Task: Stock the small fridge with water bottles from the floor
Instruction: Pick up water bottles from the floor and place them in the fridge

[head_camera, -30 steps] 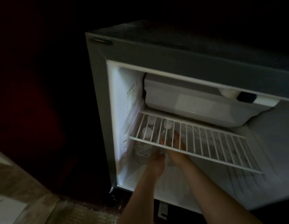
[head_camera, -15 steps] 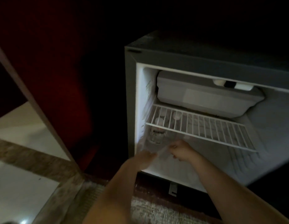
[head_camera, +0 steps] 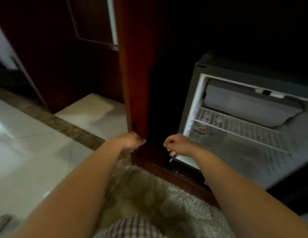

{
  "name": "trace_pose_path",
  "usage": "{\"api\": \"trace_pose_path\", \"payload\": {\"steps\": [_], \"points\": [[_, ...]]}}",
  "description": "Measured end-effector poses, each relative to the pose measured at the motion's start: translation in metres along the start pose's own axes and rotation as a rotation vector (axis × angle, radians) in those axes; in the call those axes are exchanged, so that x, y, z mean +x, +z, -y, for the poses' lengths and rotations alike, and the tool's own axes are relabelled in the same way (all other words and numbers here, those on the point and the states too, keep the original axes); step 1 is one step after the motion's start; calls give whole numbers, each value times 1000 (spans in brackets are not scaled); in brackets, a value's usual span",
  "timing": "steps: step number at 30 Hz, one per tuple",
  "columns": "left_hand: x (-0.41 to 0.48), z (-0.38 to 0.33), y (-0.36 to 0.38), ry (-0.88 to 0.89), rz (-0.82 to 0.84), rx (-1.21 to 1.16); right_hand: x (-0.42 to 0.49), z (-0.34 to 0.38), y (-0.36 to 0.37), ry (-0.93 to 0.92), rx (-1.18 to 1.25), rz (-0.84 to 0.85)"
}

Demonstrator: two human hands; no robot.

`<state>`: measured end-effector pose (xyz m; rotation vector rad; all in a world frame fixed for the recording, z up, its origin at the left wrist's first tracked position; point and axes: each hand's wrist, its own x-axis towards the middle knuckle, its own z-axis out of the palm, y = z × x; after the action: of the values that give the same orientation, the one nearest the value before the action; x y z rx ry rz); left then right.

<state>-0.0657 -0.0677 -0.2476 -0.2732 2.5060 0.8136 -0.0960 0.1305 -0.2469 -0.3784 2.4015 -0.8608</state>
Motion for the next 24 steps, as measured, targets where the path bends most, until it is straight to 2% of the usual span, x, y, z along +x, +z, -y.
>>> {"api": "trace_pose_path", "payload": {"steps": [6,12,19,24], "points": [[-83,98,-37,-81,-105,-33,-7,105,63,-136,-126,78],[-134,194,-39,-231,-140,-64,-10,174,147,-248,-278,214],[-132,262,1,-315,-155,-146,21,208,222,-281,-503,280],[-98,282,39,-308,-186,-322,55,192,268,-266,-523,260]]}}
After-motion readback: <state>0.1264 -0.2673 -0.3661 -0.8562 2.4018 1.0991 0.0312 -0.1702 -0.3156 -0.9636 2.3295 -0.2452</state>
